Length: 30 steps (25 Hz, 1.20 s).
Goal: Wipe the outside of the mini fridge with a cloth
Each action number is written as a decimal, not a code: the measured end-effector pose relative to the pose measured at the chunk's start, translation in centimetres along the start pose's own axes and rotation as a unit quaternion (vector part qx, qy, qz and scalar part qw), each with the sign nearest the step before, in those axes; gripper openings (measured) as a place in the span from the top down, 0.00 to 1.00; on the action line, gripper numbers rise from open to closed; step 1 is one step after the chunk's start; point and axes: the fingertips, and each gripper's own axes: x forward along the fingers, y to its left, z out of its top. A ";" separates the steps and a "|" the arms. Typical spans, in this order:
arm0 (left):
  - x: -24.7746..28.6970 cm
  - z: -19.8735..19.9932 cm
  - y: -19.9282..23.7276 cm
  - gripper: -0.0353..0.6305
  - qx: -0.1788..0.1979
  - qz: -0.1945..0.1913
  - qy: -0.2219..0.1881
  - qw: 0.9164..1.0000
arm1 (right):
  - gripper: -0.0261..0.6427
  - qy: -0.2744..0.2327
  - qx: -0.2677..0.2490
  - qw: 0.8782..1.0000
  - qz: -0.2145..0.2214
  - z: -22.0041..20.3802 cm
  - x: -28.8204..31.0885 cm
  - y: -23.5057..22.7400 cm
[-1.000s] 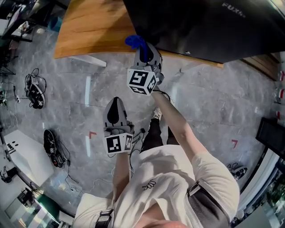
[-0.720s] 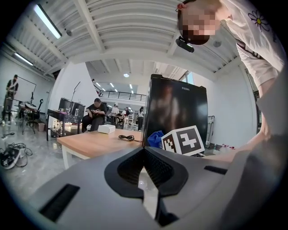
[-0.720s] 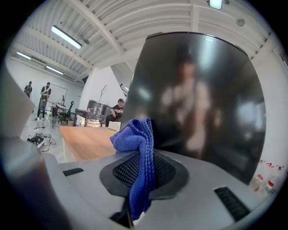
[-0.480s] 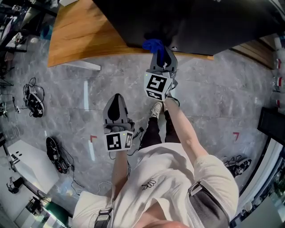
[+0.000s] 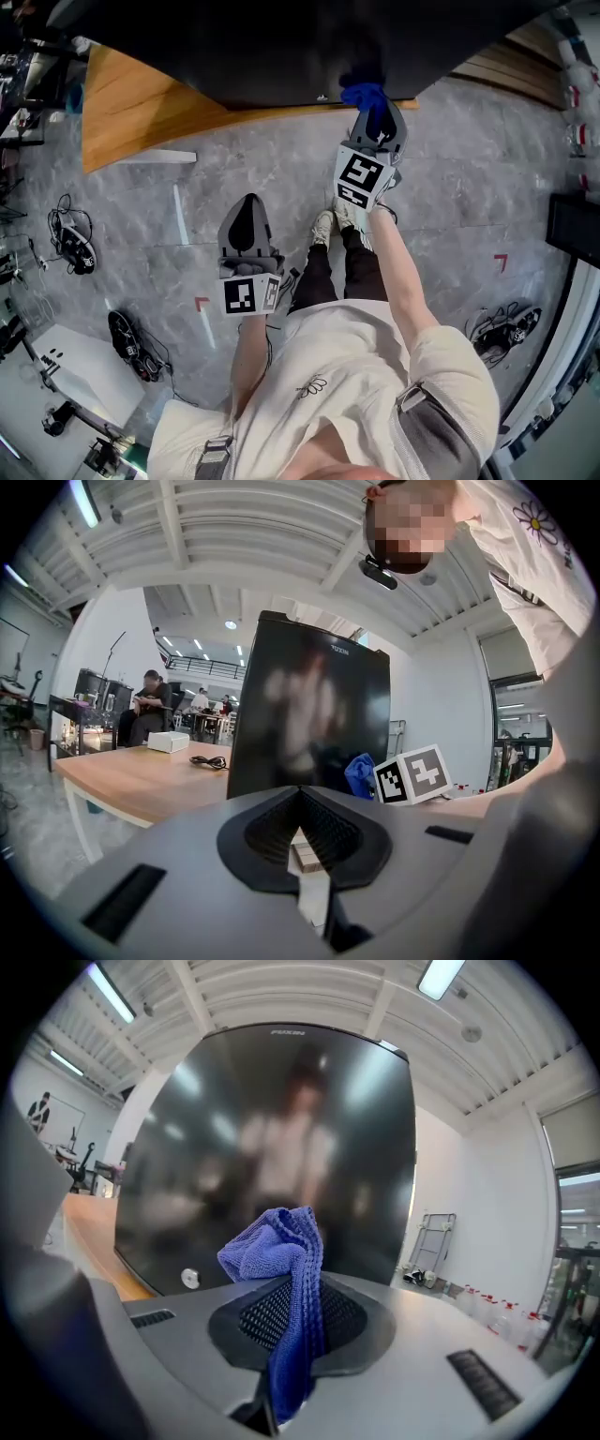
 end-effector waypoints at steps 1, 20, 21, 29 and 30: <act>0.3 -0.1 -0.4 0.94 0.001 -0.006 0.002 1.000 | 0.87 0.004 0.002 1.000 -0.012 -0.3 0.2 -1.2; 5.0 -0.4 -7.7 0.94 0.040 -0.072 0.013 0.997 | 0.87 0.030 0.017 0.993 -0.111 -4.5 3.0 -13.3; 4.9 -0.5 -7.5 0.94 0.039 -0.068 0.013 0.997 | 0.87 0.030 0.017 0.993 -0.112 -4.5 2.8 -13.4; 2.8 -0.7 -6.3 0.94 0.030 -0.039 0.010 0.999 | 0.87 0.053 0.124 0.989 -0.061 -4.9 -2.1 -7.8; 2.5 -0.7 -6.0 0.94 0.035 -0.036 0.010 0.999 | 0.87 0.052 0.130 0.989 -0.037 -4.6 -2.4 -5.4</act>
